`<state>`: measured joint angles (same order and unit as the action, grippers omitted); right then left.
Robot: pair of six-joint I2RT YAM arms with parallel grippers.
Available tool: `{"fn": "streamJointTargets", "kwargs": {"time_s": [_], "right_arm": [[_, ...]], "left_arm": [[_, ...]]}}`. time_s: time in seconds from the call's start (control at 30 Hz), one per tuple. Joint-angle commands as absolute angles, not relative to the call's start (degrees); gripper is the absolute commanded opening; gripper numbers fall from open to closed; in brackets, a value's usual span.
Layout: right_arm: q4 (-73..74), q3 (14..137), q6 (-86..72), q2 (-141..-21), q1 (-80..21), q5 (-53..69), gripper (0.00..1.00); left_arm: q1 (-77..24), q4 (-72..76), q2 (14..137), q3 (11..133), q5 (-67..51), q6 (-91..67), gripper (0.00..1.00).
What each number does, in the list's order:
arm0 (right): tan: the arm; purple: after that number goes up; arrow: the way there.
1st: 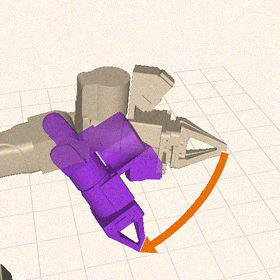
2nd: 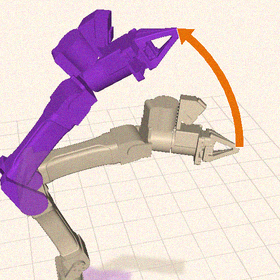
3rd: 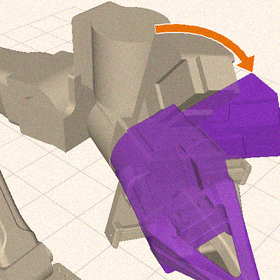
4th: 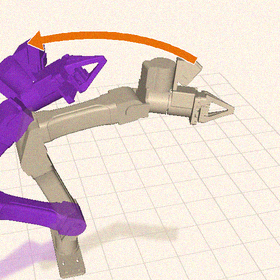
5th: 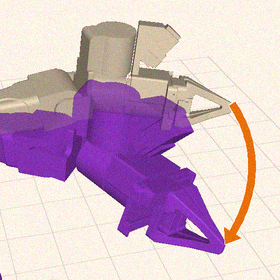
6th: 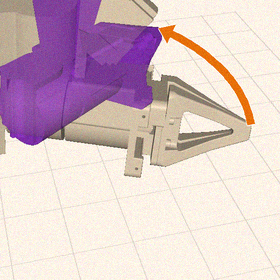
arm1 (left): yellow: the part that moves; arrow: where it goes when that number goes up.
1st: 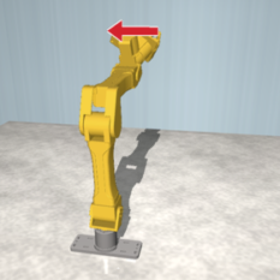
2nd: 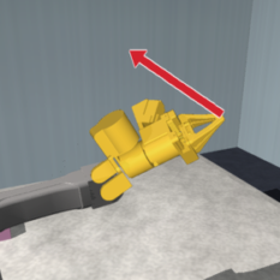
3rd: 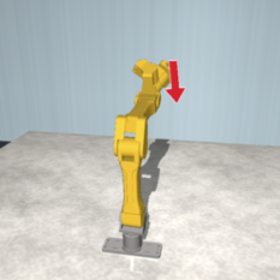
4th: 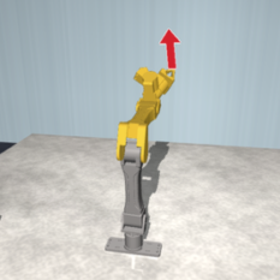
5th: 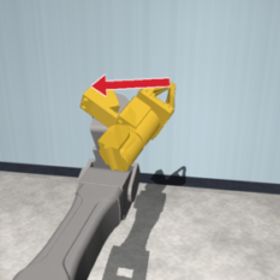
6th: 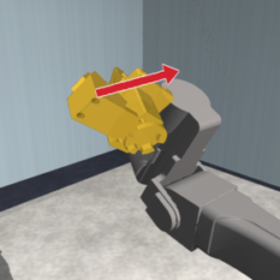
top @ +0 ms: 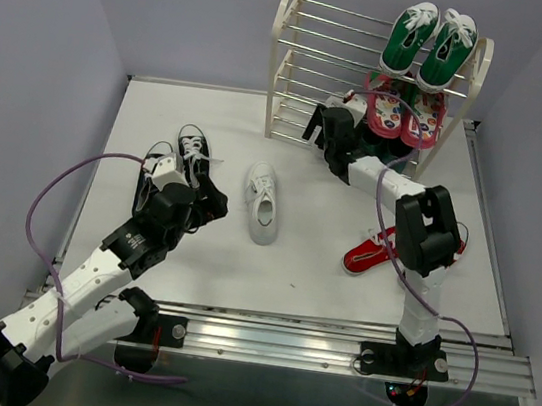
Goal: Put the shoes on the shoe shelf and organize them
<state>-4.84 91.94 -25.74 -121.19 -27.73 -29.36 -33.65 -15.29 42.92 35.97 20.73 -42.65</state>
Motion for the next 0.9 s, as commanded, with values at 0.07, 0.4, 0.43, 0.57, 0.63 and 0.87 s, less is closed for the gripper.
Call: {"fn": "streamJointTargets", "kwargs": {"time_s": [0.07, 0.4, 0.43, 0.57, 0.63, 0.87], "right_arm": [[-6.51, 83.42, -28.12, -109.00, -28.12, -24.27, 1.00], [-1.06, 59.72, -31.55, -88.01, -33.22, -22.50, 1.00], [-0.36, 57.94, -31.99, -86.33, -33.22, -22.24, 1.00], [4.04, 50.46, -34.89, -79.55, -33.22, -20.48, 1.00], [4.66, 46.96, -35.77, -76.31, -33.22, -20.21, 1.00], [7.47, 43.77, -35.07, -70.06, -33.22, -24.60, 1.00]], "left_arm": [[-33.57, -13.36, 42.71, 34.81, 14.34, -42.19, 0.99], [-44.19, -8.79, 50.60, 35.15, 14.13, -43.77, 0.99], [-46.47, -8.53, 51.93, 35.77, 15.02, -44.03, 0.99], [-49.30, -9.14, 59.75, 39.89, 17.92, -43.77, 0.99], [-49.57, -9.32, 63.62, 41.74, 19.33, -43.68, 0.99], [-50.63, -9.41, 73.38, 47.90, 21.88, -42.54, 0.99]]}}
